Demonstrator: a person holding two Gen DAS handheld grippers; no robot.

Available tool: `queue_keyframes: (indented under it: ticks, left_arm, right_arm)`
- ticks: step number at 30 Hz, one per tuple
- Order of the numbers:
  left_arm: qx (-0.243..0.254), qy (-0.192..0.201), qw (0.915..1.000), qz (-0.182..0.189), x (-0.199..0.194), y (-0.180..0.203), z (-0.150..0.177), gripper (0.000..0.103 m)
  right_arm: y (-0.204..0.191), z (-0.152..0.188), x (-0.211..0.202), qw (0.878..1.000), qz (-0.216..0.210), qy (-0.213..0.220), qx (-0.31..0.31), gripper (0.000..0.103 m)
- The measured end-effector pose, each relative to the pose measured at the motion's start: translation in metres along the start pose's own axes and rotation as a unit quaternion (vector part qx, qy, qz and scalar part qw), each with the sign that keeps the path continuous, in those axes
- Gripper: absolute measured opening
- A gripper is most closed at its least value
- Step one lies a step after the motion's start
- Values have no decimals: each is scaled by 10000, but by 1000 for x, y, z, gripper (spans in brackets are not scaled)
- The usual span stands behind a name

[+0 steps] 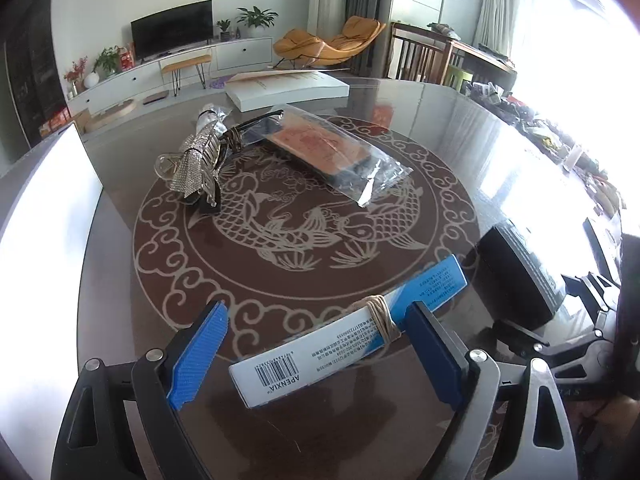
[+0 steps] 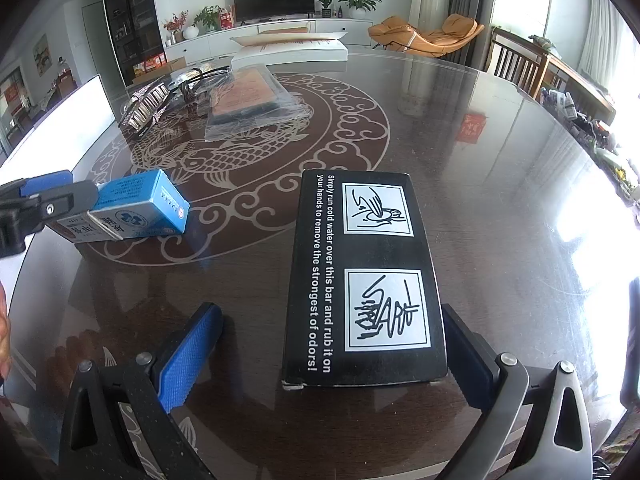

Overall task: Organize objects
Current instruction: 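Move the open left gripper around the blue-and-white box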

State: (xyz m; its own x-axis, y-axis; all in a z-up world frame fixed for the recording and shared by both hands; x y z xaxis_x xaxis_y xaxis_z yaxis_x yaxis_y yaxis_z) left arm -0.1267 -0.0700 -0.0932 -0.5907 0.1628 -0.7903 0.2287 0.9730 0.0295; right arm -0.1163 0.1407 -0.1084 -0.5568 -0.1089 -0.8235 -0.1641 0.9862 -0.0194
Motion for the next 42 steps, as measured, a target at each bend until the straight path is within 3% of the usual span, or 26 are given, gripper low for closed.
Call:
queue_keyframes:
  ticks: [15,22,25,30,37,42]
  left_arm:
    - [-5,-415,9985,348,-19,14,44,91]
    - [-233,176,9982,524,-53,4,-6,91]
    - [-85,40,9982,587,-38,3,-26,91]
    - [696,-287,9958,519,-3,33,-29,90]
    - [1462,-194,9814,1226,-13,96,3,90]
    - [988,-285,9801,1696,-14,91,4,88]
  right_arm:
    - [0,0,0,10000,1,0,0,103]
    - [0,0,0,10000,1,1,0,103]
    - [0,0,0,10000,1,0,0,103]
    - [0,0,0,10000,2,1,0,103]
    - [0,0,0,10000,0,2,1,103]
    - [0,-1,-1,10000,-9,4,-18,103]
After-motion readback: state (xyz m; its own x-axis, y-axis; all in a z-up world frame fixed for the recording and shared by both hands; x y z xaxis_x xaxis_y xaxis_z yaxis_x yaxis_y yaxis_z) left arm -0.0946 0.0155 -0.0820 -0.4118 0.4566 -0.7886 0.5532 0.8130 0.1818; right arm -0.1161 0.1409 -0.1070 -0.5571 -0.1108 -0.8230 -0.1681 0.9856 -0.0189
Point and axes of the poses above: each gripper's, at about its wrist camera, not at the fingertips, and x roughly the way its jaws point, y to its right, z to its underside, the point moved 5 cm from there along x, roughly the way its jaws point, and after that the axes turned 3 degrees about x, right-handed, at the moved point
